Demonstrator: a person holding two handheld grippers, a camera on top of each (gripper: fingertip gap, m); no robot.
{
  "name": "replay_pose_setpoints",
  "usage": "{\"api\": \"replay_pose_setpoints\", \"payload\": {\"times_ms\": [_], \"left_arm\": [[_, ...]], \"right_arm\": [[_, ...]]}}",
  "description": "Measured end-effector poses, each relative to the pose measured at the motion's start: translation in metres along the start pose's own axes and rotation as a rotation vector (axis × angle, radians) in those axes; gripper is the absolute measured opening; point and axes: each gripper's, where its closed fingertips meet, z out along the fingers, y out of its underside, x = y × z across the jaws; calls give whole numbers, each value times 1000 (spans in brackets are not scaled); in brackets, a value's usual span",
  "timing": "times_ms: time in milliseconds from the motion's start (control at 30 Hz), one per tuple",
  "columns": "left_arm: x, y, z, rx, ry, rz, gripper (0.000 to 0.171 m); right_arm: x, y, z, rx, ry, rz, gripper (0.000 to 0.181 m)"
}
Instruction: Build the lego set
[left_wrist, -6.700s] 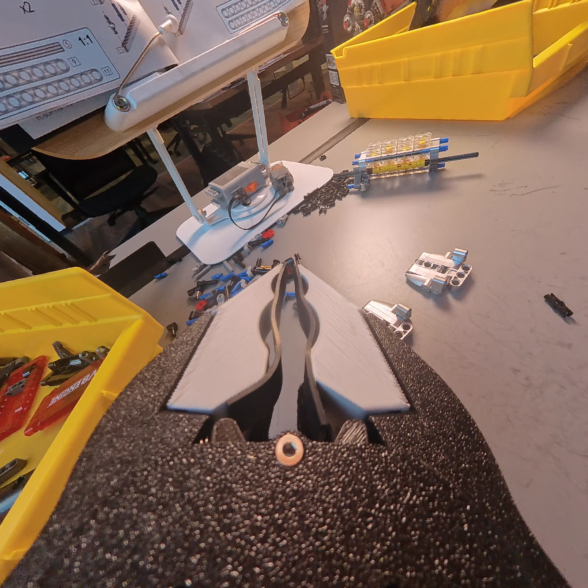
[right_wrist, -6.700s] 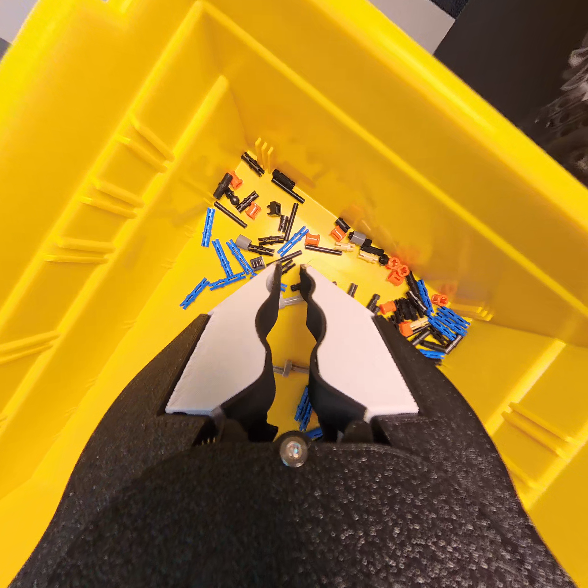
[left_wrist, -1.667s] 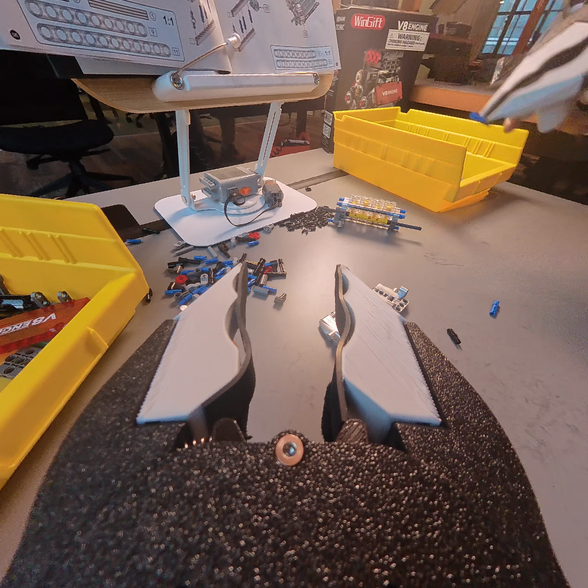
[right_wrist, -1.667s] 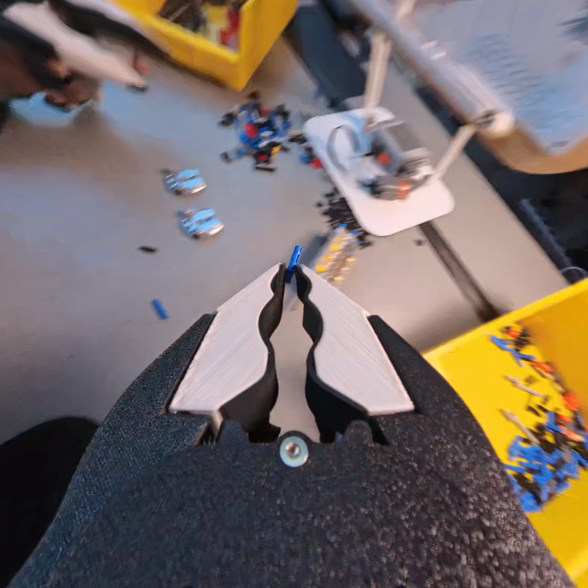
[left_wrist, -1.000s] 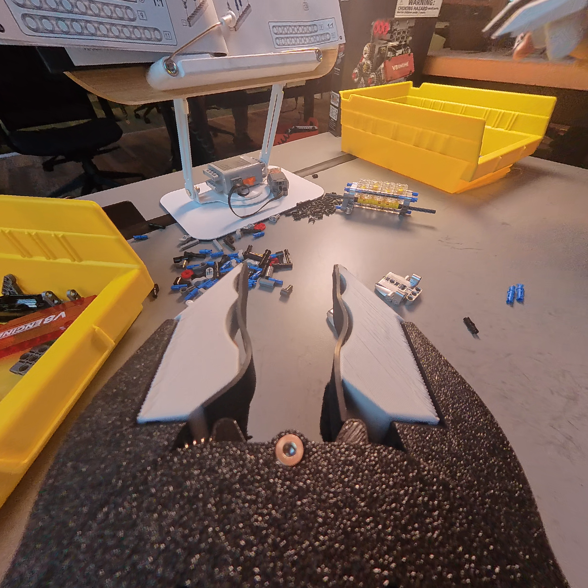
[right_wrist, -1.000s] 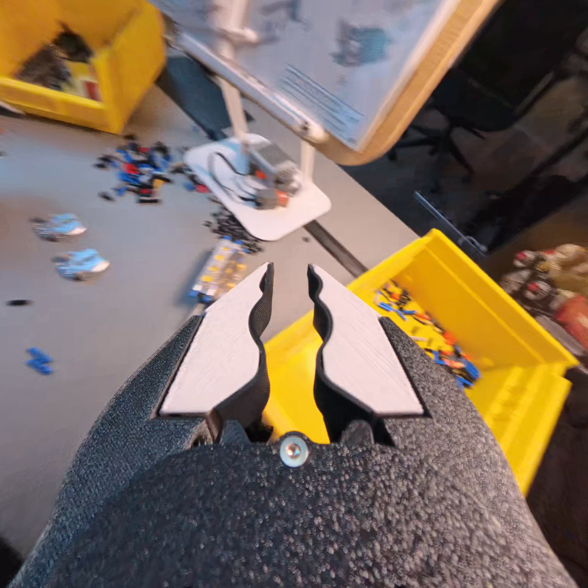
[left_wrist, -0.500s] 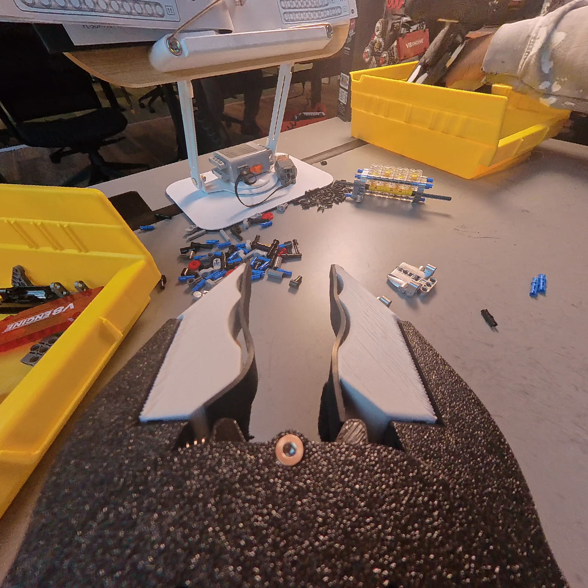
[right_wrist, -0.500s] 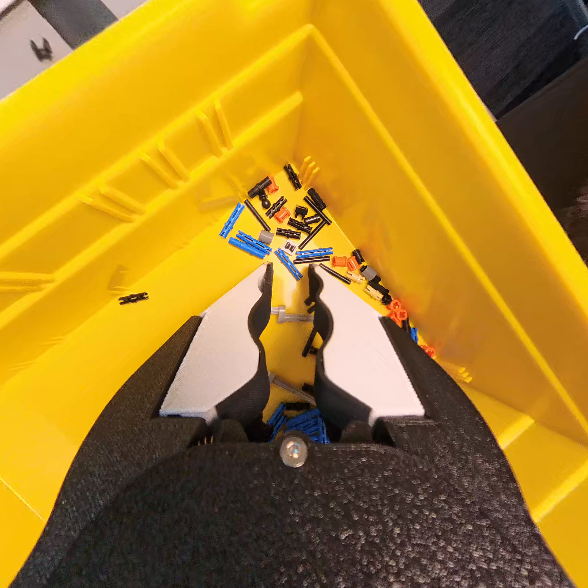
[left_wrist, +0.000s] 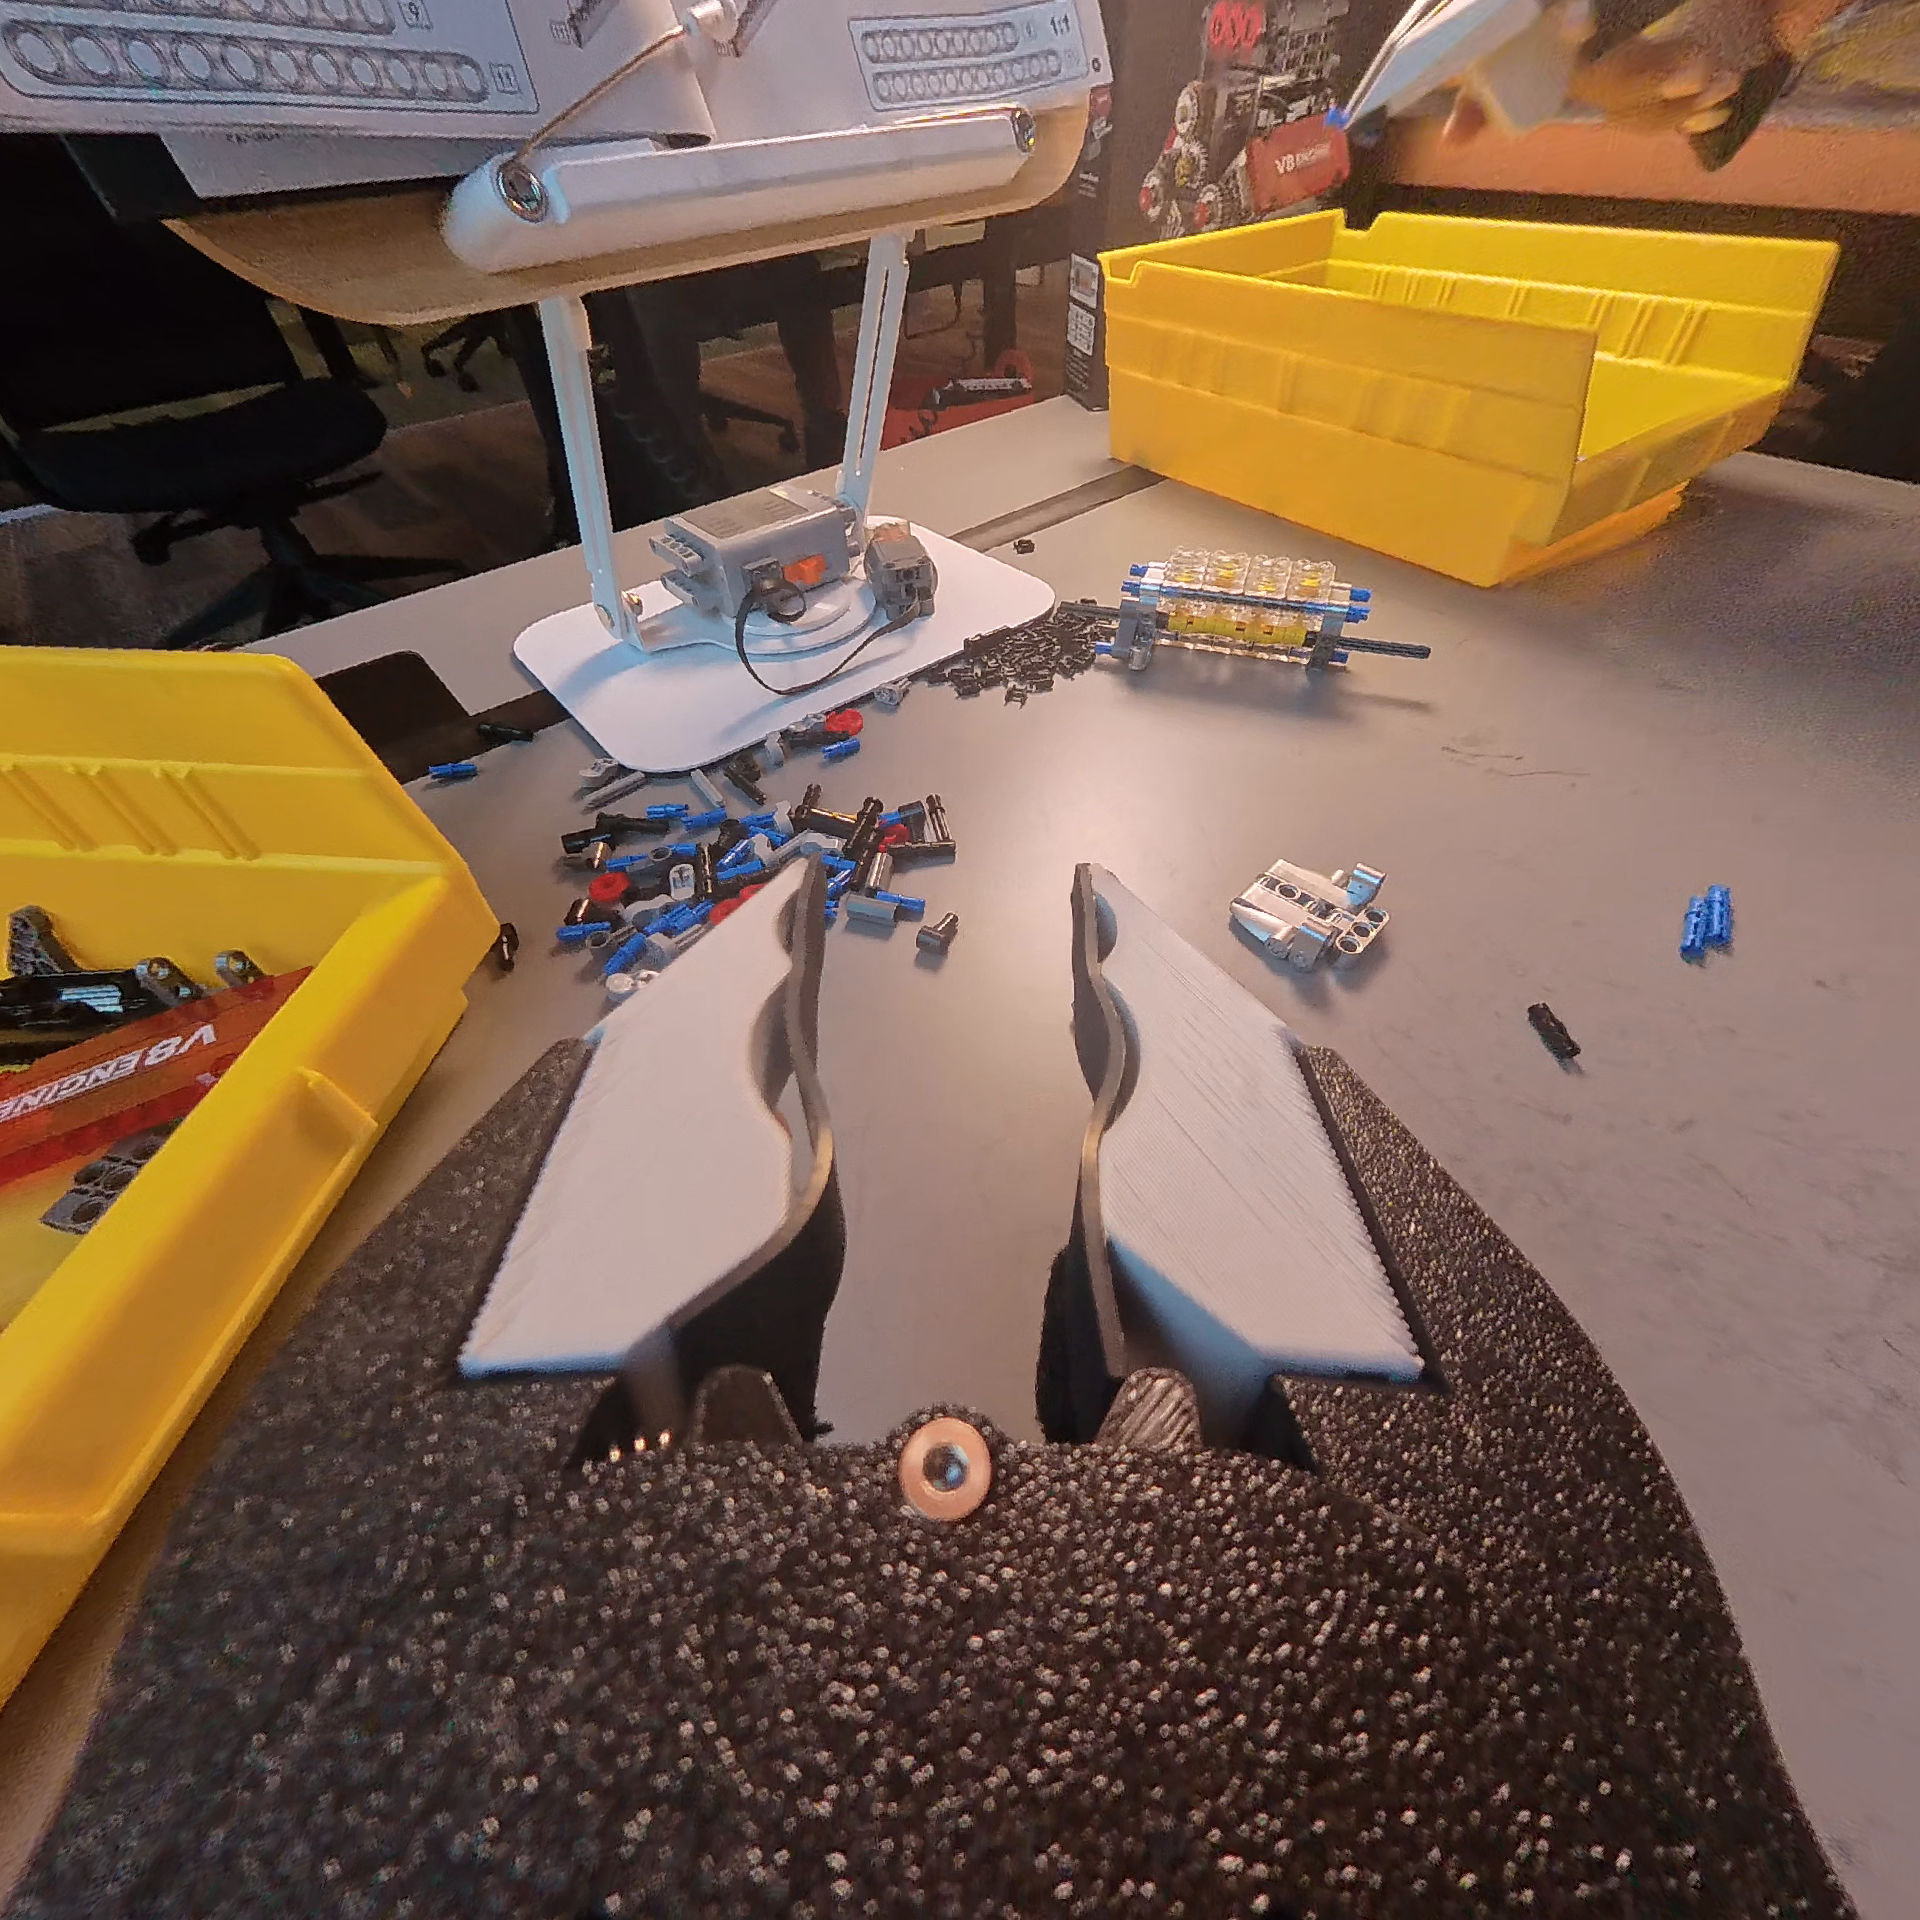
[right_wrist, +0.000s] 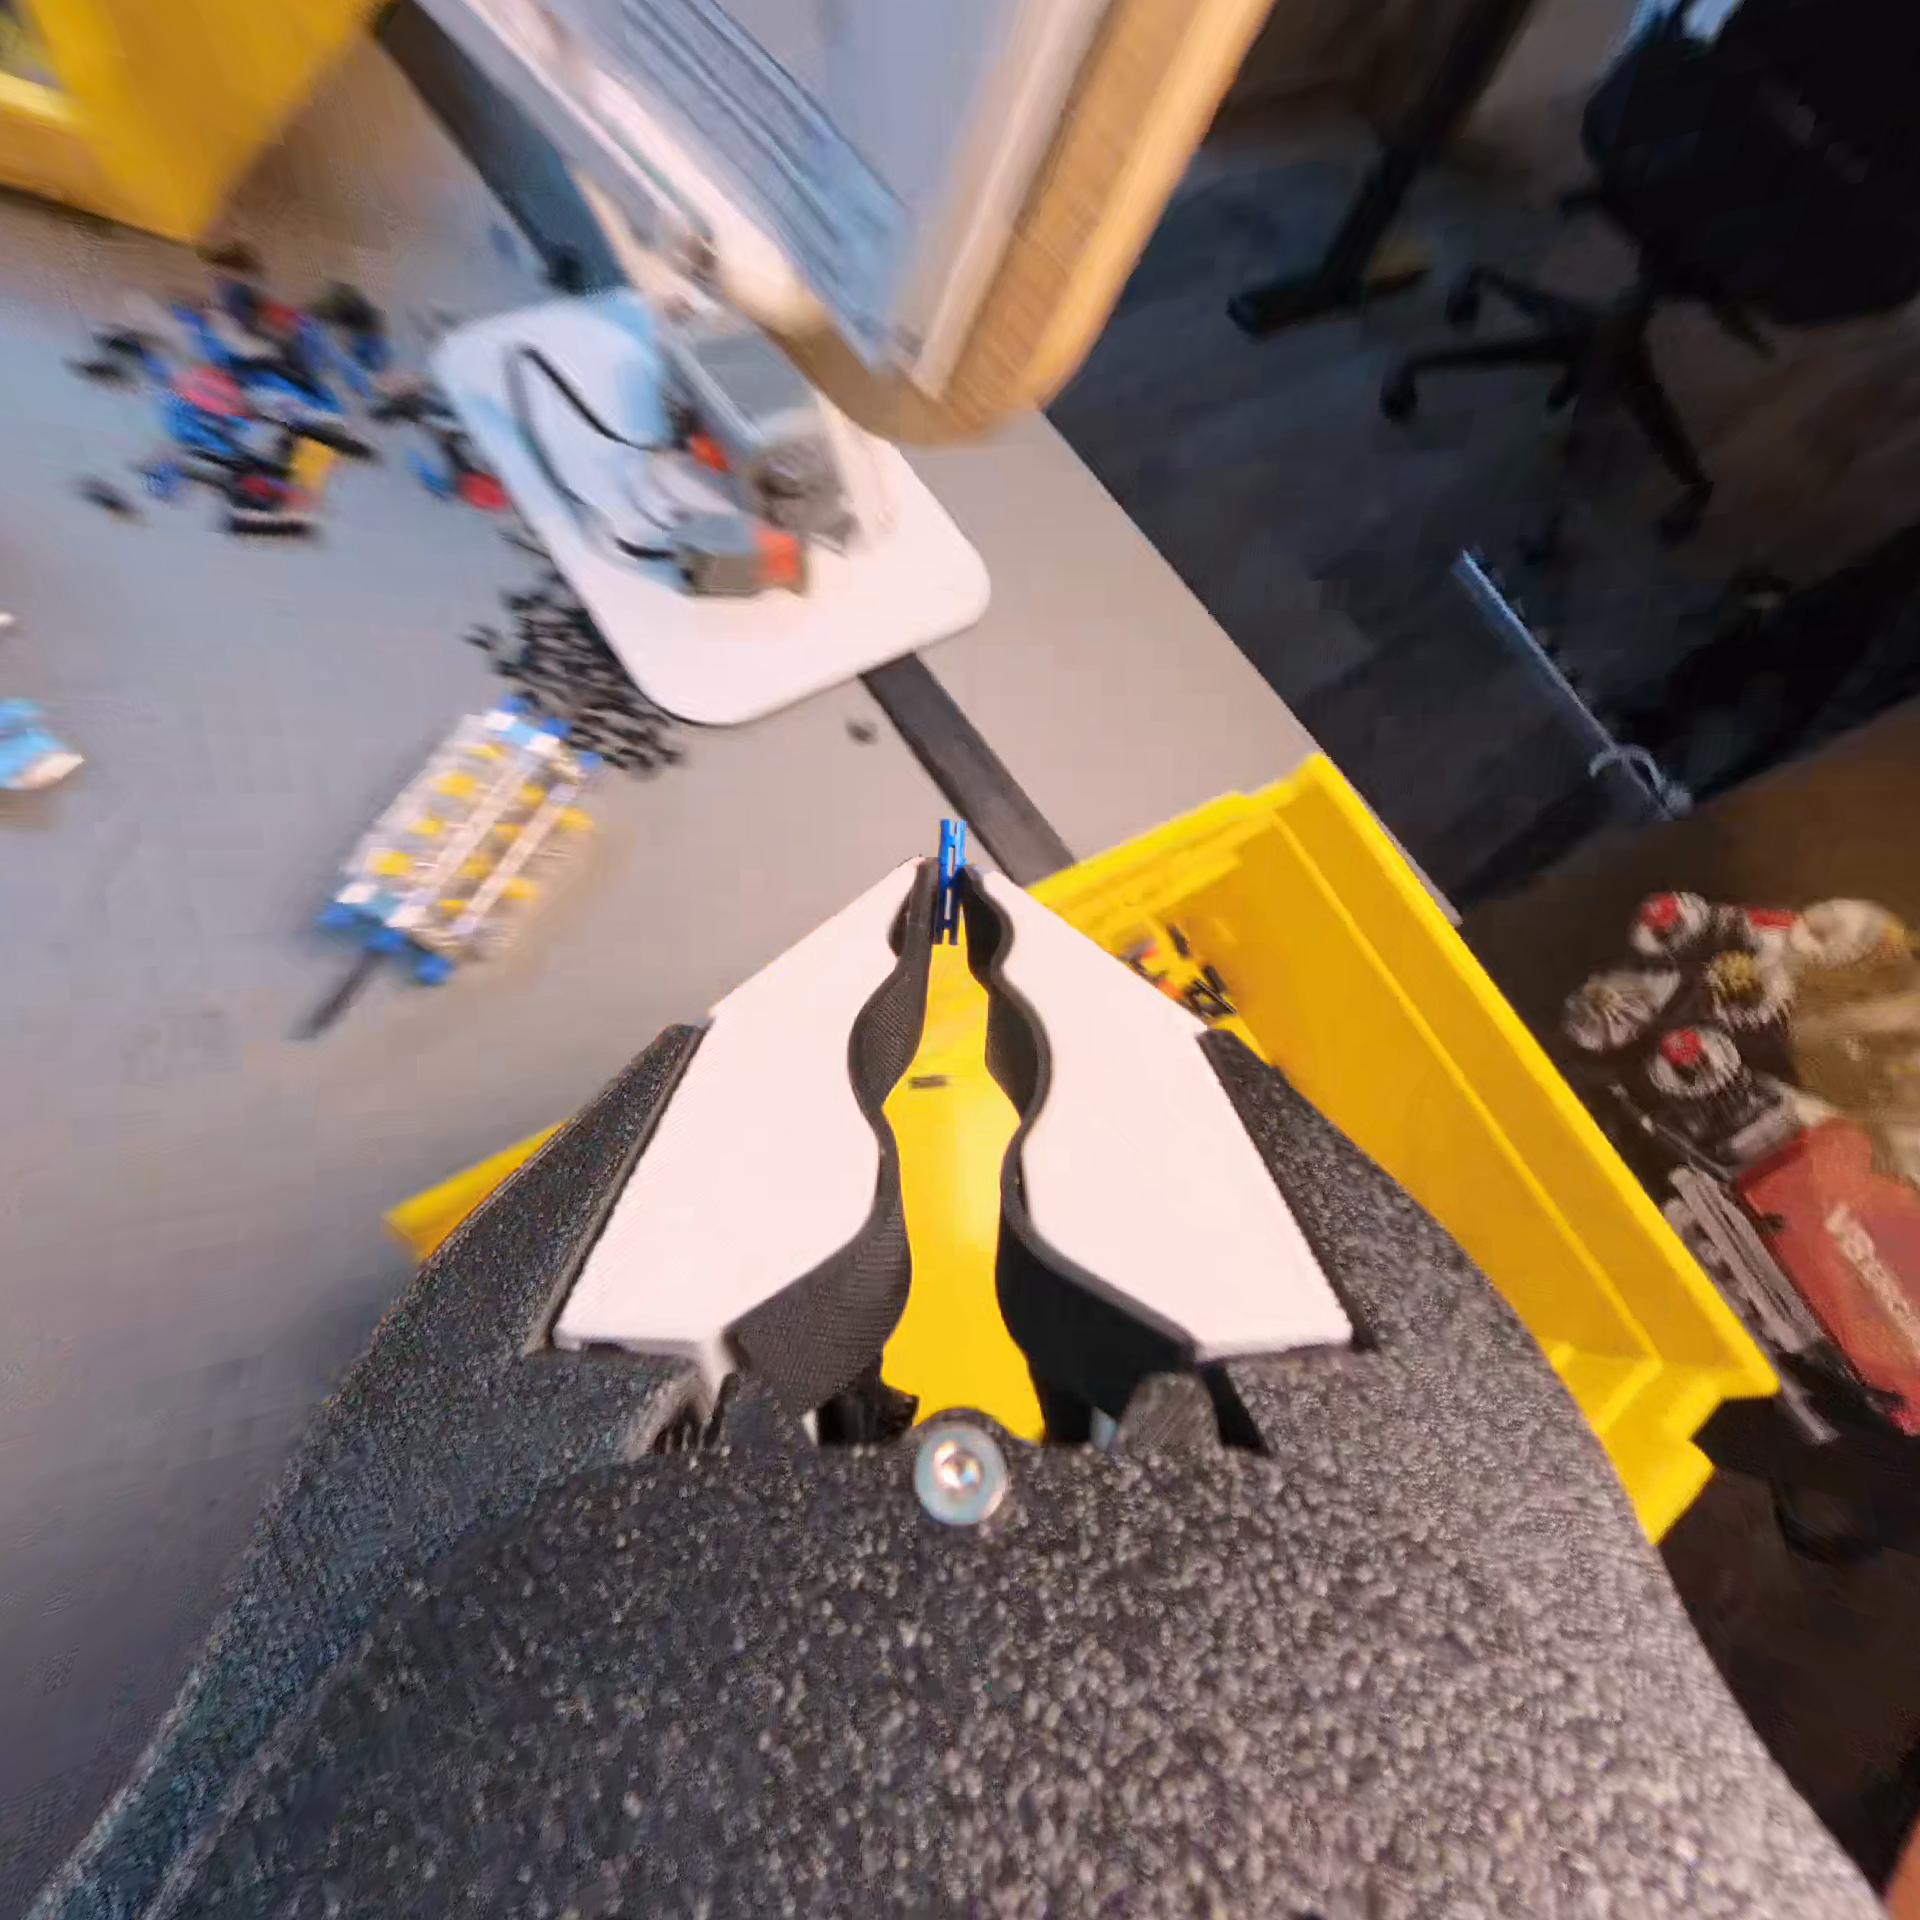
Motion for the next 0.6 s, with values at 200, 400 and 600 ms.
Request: {"api": "replay_pose_setpoints", "payload": {"times_ms": [200,400,600], "left_arm": [[17,-5,2,9,46,31,46],[28,-14,-3,30,51,87,45],[34,-20,-7,49,57,112,43]], "right_arm": [[-225,24,-20,-133,-350,-281,3],[-309,72,32,-171,-447,-199,3],[-321,82,51,-222,-445,-217,4]]}}
